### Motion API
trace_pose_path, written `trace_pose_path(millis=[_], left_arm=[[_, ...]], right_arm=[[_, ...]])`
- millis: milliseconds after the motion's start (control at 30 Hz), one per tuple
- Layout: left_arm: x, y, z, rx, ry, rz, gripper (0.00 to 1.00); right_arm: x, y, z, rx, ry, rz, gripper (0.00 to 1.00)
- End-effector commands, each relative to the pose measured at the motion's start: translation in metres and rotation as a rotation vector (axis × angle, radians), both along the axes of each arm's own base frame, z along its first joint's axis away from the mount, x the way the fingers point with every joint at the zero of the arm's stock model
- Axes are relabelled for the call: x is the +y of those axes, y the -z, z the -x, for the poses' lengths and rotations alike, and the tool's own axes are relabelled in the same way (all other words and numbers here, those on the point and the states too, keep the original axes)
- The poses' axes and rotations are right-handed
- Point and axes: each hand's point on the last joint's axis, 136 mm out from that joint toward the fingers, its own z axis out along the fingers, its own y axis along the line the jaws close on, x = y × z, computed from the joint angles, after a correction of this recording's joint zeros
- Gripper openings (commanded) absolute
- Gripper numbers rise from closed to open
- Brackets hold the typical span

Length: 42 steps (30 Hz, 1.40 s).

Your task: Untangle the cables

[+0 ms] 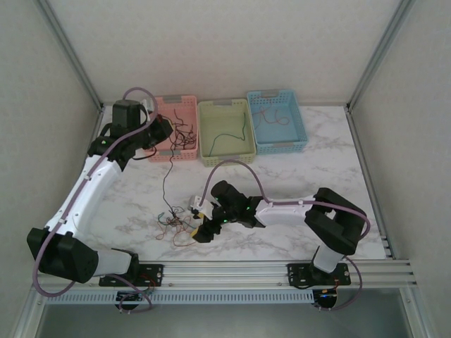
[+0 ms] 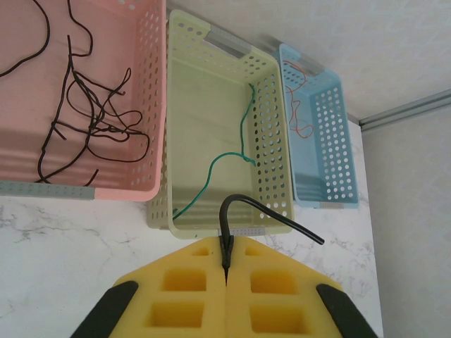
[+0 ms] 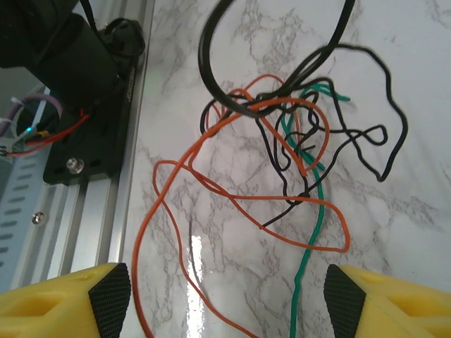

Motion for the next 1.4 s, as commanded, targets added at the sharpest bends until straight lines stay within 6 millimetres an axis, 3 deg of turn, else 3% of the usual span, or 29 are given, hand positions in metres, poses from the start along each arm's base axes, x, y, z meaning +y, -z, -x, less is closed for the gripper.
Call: trace_pose_path(millis=[0,100,200,233,267,300,367,433,500,600,667,800,900,1000,1367], left_arm=[[0.005,-0.001,0.0,-0.005,-0.007,-0.018,0.0],[0.005,-0.001,0.0,-0.003,-0.007,-0.017,0.0],[0.006,-0.002,0.001,-0.007,-0.009,-0.024,0.0],[0.007,-0.002,0.002,-0.009,-0.011,-0.03,0.0],[0.009,-0.001,0.002,-0.009,-0.015,-0.041,0.0],[0.011,0.0,0.003,-0.008,-0.022,-0.057,0.0],[0.018,0.003,0.006,0.001,-0.038,-0.09,0.0],[0.026,0.003,0.01,-0.002,-0.06,-0.125,0.0],[0.04,-0.001,0.017,-0.012,-0.103,-0.178,0.0],[0.065,-0.011,0.03,-0.037,-0.181,-0.249,0.0],[0.081,-0.018,0.039,-0.058,-0.229,-0.279,0.0],[0.112,-0.03,0.06,-0.084,-0.324,-0.349,0.0],[0.132,-0.039,0.074,-0.107,-0.386,-0.376,0.0],[0.144,-0.046,0.083,-0.121,-0.424,-0.398,0.0],[0.146,-0.037,0.085,-0.105,-0.418,-0.396,0.0]], right_arm=[[0.01,0.0,0.0,-0.021,-0.029,-0.008,0.73],[0.011,0.006,0.004,0.002,-0.047,0.0,0.65],[0.008,0.004,0.003,-0.008,-0.038,0.009,0.46],[0.006,0.001,-0.001,-0.022,-0.015,0.009,0.33],[0.005,-0.005,-0.007,-0.043,0.019,-0.002,0.11],[0.0,-0.013,-0.014,-0.054,0.05,-0.021,0.0],[-0.014,-0.035,-0.039,-0.062,0.164,-0.086,0.0],[-0.042,-0.053,-0.076,-0.034,0.338,-0.145,0.0],[-0.088,-0.062,-0.12,-0.008,0.572,-0.174,0.0],[-0.17,-0.054,-0.172,0.026,0.944,-0.137,0.0],[-0.223,-0.046,-0.188,0.067,1.152,-0.104,0.0],[-0.307,-0.036,-0.197,0.109,1.474,-0.059,0.0],[-0.355,-0.029,-0.194,0.146,1.669,-0.055,0.0],[-0.378,-0.022,-0.192,0.188,1.758,-0.061,0.0],[-0.399,-0.011,-0.19,0.208,1.856,0.02,0.0]])
